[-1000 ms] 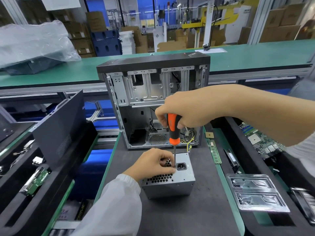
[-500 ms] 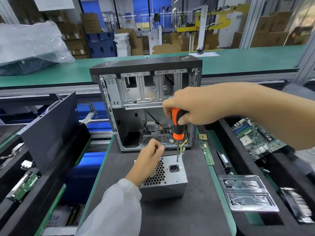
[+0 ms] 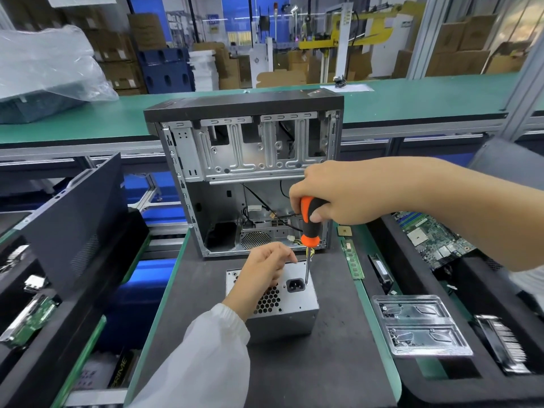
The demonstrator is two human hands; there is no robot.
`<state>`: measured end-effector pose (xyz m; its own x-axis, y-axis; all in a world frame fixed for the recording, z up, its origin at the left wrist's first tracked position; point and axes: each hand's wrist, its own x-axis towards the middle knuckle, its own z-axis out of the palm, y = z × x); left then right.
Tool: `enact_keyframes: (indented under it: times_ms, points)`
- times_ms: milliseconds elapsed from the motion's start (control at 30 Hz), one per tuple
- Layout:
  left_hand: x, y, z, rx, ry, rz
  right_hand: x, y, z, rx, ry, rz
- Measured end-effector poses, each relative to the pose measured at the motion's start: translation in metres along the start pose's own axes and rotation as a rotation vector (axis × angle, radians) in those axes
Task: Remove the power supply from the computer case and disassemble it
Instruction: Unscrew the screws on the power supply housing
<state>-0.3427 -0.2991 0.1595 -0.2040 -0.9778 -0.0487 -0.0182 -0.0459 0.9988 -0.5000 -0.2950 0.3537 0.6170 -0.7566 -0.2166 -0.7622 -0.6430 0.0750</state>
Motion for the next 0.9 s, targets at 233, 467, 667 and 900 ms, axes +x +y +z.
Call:
enact_keyframes:
  times_ms: [233, 467, 667, 900]
  points:
    - [-0.0041, -0.0063, 0.0018, 0.234, -0.051, 0.148, 0.0001, 0.0005, -0.0007, -0.012, -0.01, 0.013]
    - [-0.0039, -0.0092, 0.0018, 0.215, -0.069, 0.175, -0.0013, 0.0015, -0.0021, -0.001, -0.013, 0.025]
    - [-0.0044, -0.01, 0.0003, 0.229, -0.086, 0.185, -0.0021, 0.0028, -0.0025, -0.005, -0.023, 0.028]
    - [-0.006, -0.0102, 0.0008, 0.262, -0.063, 0.259, -0.0033, 0.0033, -0.0003, -0.008, -0.004, 0.017]
